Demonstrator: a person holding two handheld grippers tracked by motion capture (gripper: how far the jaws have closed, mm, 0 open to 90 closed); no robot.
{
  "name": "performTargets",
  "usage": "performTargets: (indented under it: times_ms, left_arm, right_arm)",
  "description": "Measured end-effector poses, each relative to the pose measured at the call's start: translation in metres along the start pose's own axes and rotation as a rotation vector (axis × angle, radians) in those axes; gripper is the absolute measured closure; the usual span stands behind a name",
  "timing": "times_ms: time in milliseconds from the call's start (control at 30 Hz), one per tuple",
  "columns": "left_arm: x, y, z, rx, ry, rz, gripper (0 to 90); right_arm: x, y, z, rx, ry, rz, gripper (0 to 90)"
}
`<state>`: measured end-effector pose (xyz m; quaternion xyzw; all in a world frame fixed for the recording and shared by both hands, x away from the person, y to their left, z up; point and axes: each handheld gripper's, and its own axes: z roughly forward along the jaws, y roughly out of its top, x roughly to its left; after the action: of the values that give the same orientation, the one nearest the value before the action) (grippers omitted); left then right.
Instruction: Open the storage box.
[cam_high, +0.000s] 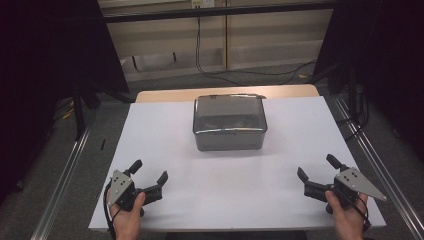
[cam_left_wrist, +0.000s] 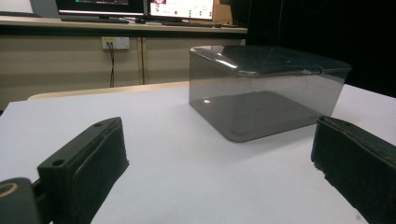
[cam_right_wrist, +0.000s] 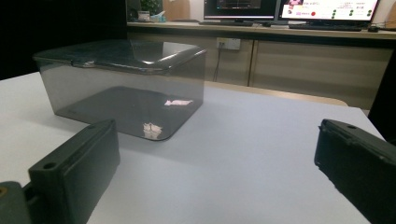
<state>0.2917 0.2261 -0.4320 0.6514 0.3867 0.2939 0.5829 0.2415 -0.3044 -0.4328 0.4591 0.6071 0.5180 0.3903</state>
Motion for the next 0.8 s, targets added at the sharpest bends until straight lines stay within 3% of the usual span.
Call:
performTargets:
  times_ms: [200,300,800]
  left_arm:
    - [0.001,-0.001,0.000,0.017,0.003,-0.008,4.2]
    - [0.001,-0.003,0.002,0.029,0.024,-0.025,4.6]
    - [-0.005,-0.002,0.001,0.023,0.013,0.009,4.3]
  right_arm:
    - [0.002,-0.001,0.002,0.006,0.017,0.006,0.0]
    - [0.006,-0.002,0.004,0.016,0.038,0.011,0.0]
    - [0.029,0.001,0.019,0.015,0.095,-0.042,0.0]
